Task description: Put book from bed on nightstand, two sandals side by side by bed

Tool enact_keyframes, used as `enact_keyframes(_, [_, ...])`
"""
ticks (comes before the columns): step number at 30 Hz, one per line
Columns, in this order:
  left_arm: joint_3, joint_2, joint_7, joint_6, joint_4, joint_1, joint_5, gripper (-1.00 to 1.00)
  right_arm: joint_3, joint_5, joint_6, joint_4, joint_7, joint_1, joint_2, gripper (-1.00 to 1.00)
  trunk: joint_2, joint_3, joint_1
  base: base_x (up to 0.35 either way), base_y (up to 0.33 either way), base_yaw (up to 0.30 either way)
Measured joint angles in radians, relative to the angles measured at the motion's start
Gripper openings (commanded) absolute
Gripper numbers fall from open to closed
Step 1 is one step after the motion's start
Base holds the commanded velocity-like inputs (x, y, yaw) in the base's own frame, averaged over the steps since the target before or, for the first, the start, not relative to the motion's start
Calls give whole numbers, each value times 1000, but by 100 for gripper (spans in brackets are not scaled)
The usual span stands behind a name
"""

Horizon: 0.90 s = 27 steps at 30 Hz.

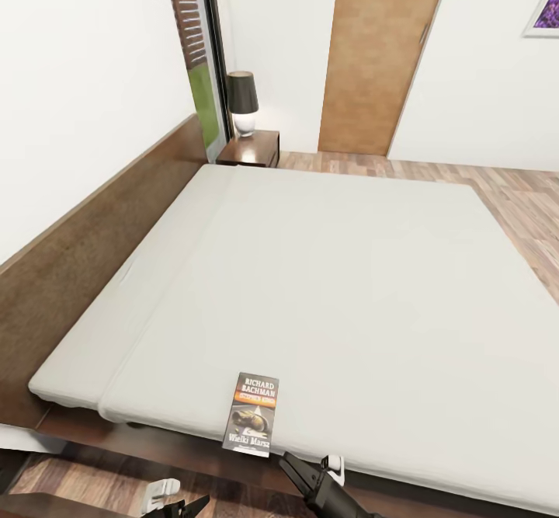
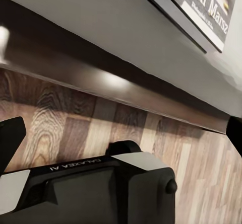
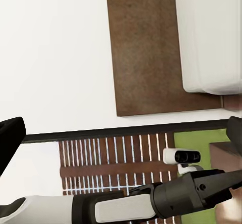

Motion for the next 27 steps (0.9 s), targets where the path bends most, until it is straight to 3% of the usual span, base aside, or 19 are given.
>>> enact_keyframes(5, [0,0,0,0,0,0,0,100,0,0,0,0,0,0,0,100,-35,-16,19,0,0,0])
enact_keyframes(18, [0,0,0,2,0,0,0,100,0,0,0,0,0,0,0,100,-35,-16,19,0,4,0])
enact_keyframes(27, [0,0,0,2,0,0,0,100,0,0,0,-1,0,-1,0,100,-35,-16,19,-66,108,0])
